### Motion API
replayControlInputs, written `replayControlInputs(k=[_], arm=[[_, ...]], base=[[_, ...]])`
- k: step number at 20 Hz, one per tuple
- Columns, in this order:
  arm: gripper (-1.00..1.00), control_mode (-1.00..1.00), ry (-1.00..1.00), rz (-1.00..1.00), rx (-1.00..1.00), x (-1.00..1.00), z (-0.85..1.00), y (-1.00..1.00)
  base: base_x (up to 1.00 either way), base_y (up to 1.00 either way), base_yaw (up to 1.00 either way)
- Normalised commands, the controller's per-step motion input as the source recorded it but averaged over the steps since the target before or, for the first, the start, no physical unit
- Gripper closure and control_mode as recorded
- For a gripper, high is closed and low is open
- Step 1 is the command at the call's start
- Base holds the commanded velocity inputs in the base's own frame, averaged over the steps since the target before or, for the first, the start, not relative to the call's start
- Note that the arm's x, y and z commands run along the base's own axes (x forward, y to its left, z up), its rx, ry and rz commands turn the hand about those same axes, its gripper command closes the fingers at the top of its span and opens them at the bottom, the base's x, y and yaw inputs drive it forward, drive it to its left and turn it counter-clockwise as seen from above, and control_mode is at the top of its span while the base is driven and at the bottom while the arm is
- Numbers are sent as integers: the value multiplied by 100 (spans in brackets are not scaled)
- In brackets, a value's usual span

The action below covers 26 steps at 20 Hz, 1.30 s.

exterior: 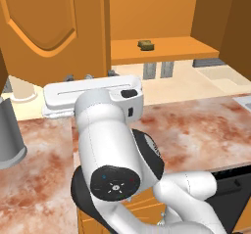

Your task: Pick up the sponge and bar soap from the sink, and place them back in the cabinet, and close the cabinet doors.

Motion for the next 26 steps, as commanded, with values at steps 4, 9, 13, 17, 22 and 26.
replayControlInputs(k=[4, 9, 13, 17, 22, 26], arm=[[-100, -100, -1, 0, 0, 26, -2, 10], [-100, -100, 0, 0, 0, 25, 0, 0], [-100, -100, 0, 0, 0, 27, 0, 0], [-100, -100, 0, 0, 0, 24, 0, 1], [-100, -100, 0, 0, 0, 24, -5, 8], [-100, -100, 0, 0, 0, 28, -4, 13]], base=[[0, 0, 0], [0, 0, 0], [0, 0, 0], [0, 0, 0], [0, 0, 0], [0, 0, 0]])
